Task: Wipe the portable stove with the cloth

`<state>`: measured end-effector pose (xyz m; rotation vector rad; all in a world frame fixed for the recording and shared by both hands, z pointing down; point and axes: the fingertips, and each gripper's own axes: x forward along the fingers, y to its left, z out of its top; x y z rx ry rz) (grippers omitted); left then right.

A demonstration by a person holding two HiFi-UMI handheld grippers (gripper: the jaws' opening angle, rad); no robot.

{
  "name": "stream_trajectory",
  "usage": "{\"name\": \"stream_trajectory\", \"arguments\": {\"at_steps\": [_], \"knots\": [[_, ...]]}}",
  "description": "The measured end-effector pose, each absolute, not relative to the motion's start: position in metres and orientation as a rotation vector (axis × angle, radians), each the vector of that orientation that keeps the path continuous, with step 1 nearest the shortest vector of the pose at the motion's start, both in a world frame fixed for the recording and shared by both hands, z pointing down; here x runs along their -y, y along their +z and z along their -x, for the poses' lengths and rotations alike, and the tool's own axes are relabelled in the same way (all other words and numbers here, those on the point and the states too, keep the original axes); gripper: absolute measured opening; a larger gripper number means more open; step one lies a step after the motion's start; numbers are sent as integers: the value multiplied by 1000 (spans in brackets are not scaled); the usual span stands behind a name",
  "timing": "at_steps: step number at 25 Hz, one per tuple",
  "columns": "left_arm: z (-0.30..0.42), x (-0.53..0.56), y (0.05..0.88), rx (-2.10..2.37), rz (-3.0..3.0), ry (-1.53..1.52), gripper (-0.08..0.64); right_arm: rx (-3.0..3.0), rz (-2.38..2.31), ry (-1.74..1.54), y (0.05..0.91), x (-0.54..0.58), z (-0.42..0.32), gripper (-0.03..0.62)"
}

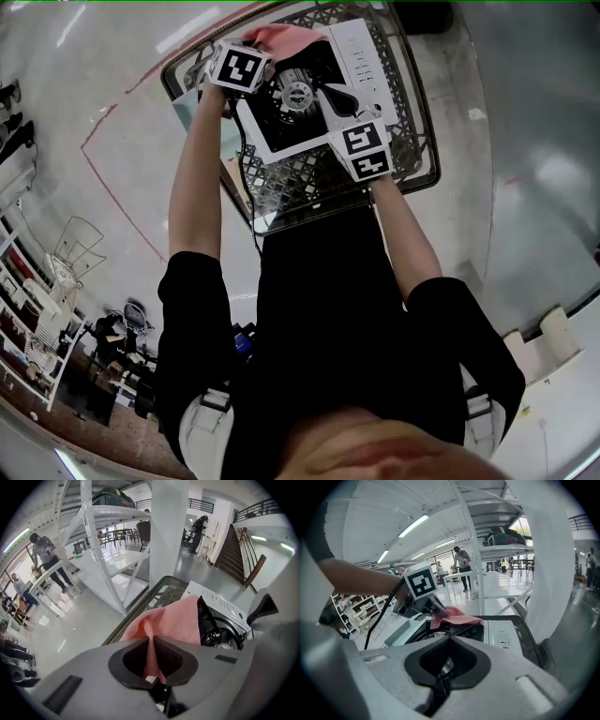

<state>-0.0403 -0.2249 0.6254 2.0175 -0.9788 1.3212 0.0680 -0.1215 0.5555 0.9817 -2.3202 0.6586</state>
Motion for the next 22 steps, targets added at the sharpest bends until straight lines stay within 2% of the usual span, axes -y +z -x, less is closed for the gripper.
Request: {"name": "stream_trajectory", "arguments": {"at_steps": [22], "knots": [[133, 197, 625, 1258, -1845, 1104, 18, 2328, -913, 614, 557, 118, -43, 3]]}}
